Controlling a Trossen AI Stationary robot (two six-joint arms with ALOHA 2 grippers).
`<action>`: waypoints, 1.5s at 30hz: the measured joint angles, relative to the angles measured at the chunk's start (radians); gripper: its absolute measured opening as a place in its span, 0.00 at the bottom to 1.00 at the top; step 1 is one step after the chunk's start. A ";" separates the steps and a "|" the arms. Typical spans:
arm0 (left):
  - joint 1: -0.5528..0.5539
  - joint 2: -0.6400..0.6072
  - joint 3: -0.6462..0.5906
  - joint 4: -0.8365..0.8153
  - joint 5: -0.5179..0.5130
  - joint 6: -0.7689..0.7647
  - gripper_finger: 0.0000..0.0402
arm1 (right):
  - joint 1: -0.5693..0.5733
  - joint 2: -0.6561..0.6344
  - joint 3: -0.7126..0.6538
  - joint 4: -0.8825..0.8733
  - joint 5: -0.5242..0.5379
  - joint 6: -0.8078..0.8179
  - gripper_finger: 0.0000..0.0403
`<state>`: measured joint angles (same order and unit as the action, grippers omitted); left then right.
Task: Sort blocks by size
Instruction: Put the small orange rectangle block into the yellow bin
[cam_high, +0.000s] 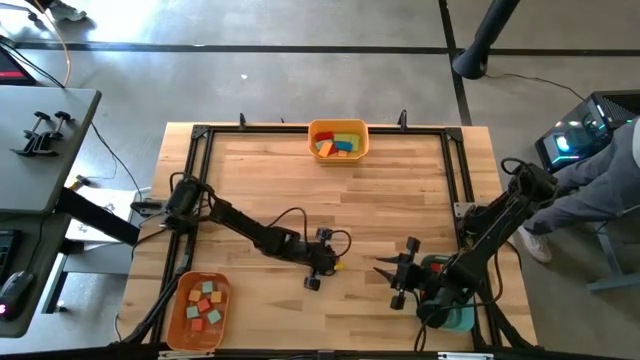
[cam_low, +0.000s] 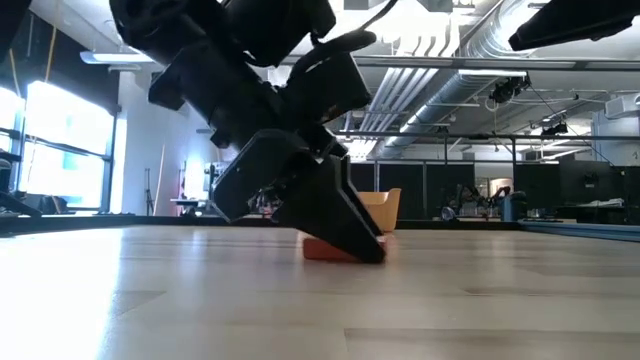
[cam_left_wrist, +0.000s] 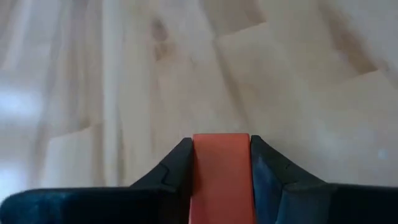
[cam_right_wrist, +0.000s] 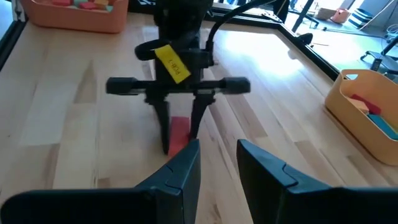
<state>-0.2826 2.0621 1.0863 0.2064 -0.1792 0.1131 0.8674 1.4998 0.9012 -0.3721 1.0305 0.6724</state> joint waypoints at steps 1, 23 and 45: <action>0.004 -0.004 -0.001 -0.008 -0.010 -0.001 0.21 | -0.001 0.000 0.000 0.000 0.000 0.000 0.25; 0.653 -0.021 0.592 -0.602 -0.009 0.073 0.21 | -0.038 0.001 0.000 -0.004 0.008 -0.024 0.25; 0.847 0.159 0.626 -0.621 0.078 0.099 0.36 | -0.043 0.001 0.000 -0.032 0.006 -0.019 0.25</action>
<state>0.5648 2.2208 1.7126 -0.4143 -0.1014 0.2119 0.8242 1.5009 0.9009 -0.4038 1.0368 0.6533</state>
